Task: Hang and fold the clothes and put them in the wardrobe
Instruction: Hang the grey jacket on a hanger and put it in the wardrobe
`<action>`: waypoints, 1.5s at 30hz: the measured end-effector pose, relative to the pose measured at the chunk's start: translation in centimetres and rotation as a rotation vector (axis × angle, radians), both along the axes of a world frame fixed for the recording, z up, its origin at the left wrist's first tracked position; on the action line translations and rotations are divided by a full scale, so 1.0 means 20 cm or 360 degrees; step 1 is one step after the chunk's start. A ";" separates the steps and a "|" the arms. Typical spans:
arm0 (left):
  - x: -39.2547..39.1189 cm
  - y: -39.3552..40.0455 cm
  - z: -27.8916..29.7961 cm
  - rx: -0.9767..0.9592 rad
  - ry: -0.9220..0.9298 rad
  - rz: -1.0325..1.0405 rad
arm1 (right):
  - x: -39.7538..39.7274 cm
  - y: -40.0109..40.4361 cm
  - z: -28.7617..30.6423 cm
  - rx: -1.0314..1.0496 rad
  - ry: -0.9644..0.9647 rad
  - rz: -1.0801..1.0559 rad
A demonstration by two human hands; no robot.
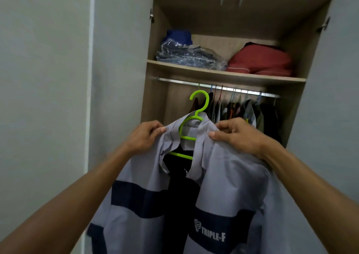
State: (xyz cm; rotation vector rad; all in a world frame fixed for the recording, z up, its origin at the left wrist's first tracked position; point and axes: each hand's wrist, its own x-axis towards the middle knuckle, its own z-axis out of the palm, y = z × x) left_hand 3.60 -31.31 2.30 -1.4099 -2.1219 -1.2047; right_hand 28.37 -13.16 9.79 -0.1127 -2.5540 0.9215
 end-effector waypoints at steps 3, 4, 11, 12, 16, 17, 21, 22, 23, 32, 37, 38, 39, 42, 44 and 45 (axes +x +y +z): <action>-0.15 0.25 0.08 0.0042 0.0024 0.0000 | -0.14 0.21 0.07 -0.0037 0.0073 -0.0002; -0.20 0.33 0.11 0.0050 0.0045 0.0011 | -0.18 0.27 0.09 -0.0079 0.0079 -0.0002; -0.57 0.69 0.20 -0.0011 0.0066 -0.0011 | -0.54 0.59 0.12 -0.0278 0.0069 0.0021; -0.63 0.74 0.21 0.0006 0.0075 -0.0010 | -0.59 0.62 0.12 -0.0289 0.0104 0.0013; -0.89 0.93 0.23 0.0020 0.0126 -0.0002 | -0.88 0.78 0.11 -0.0276 0.0191 -0.0038; -0.96 0.97 0.24 0.0021 0.0138 -0.0002 | -0.96 0.82 0.10 -0.0273 0.0205 -0.0048; -1.30 1.14 0.26 0.0001 0.0162 -0.0054 | -1.29 0.93 0.10 -0.0279 0.0257 -0.0092; -1.39 1.18 0.28 -0.0005 0.0175 -0.0068 | -1.38 0.96 0.11 -0.0290 0.0272 -0.0114; -1.47 1.22 0.28 -0.0010 0.0174 -0.0079 | -1.45 0.98 0.12 -0.0295 0.0277 -0.0135; -2.16 1.60 0.40 0.0099 0.0162 -0.0252 | -2.05 1.16 0.26 -0.0286 0.0334 -0.0344; -2.35 1.79 0.49 -0.0015 0.0115 -0.0186 | -2.30 1.27 0.31 -0.0288 0.0345 -0.0459; -2.35 1.81 0.51 -0.0055 0.0136 -0.0155 | -2.33 1.28 0.32 -0.0294 0.0346 -0.0484; -2.38 1.86 0.53 -0.0034 0.0148 -0.0125 | -2.37 1.30 0.33 -0.0282 0.0340 -0.0514; -2.43 1.96 0.60 0.0100 0.0484 0.0083 | -2.47 1.36 0.35 -0.0218 0.0342 -0.0617; -2.48 2.03 0.69 0.0103 0.0606 0.0238 | -2.53 1.37 0.37 -0.0158 0.0327 -0.0690; -2.51 2.05 0.73 0.0050 0.0621 0.0314 | -2.56 1.38 0.38 -0.0127 0.0312 -0.0721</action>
